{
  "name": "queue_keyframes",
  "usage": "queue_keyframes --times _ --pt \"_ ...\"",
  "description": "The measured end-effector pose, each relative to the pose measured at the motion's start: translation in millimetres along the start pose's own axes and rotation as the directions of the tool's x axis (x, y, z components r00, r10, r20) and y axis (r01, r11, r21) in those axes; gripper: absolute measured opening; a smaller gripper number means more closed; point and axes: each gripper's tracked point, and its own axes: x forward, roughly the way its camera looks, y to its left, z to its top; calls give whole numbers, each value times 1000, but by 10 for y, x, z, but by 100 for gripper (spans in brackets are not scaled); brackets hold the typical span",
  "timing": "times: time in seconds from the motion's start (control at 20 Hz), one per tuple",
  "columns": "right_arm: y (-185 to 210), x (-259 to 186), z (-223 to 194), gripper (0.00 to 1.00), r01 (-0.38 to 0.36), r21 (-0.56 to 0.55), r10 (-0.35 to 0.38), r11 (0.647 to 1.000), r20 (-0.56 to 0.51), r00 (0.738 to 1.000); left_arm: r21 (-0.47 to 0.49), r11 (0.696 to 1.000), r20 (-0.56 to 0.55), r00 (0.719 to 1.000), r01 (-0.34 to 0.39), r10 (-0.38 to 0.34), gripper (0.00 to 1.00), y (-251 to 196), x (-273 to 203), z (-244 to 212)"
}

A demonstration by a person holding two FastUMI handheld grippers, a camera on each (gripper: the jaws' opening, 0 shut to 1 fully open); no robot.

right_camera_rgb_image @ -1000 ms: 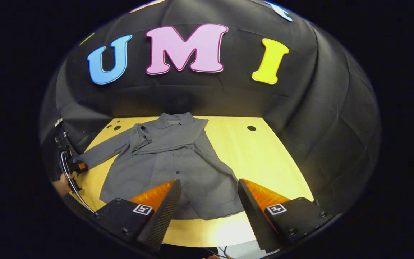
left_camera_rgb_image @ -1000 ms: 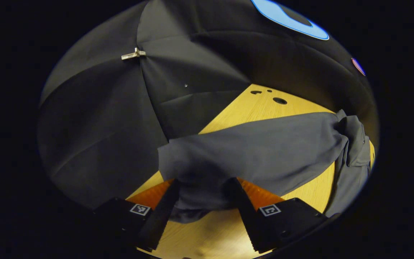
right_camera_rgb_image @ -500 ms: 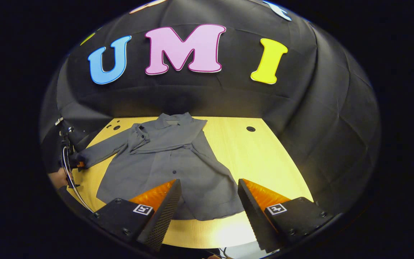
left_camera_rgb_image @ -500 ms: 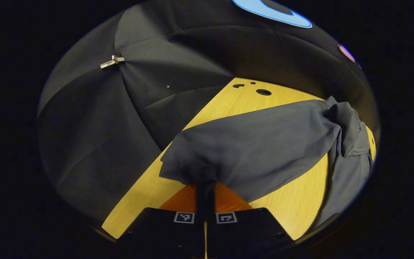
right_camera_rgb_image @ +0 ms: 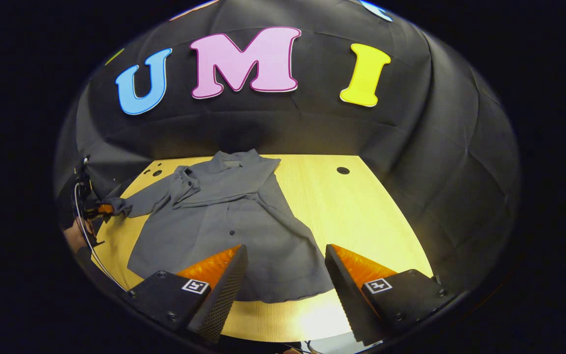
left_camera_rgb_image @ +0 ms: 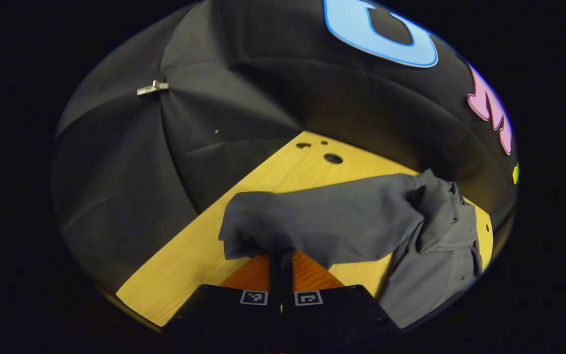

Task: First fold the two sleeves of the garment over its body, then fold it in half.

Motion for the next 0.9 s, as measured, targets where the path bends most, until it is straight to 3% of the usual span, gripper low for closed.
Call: queue_keyframes --times 0.25,0.5,0.9 --pt "-133 87 -4 98 8 39 -8 999 -1 1000 64 994 95 991 91 -97 5 -634 -242 597" --pt "-270 204 -25 98 19 90 -18 996 -3 1000 138 968 139 964 208 -227 5 -1496 -448 984" --pt "-386 381 -4 98 19 116 -20 993 7 1000 298 888 124 908 351 -400 5 -2978 -506 927"
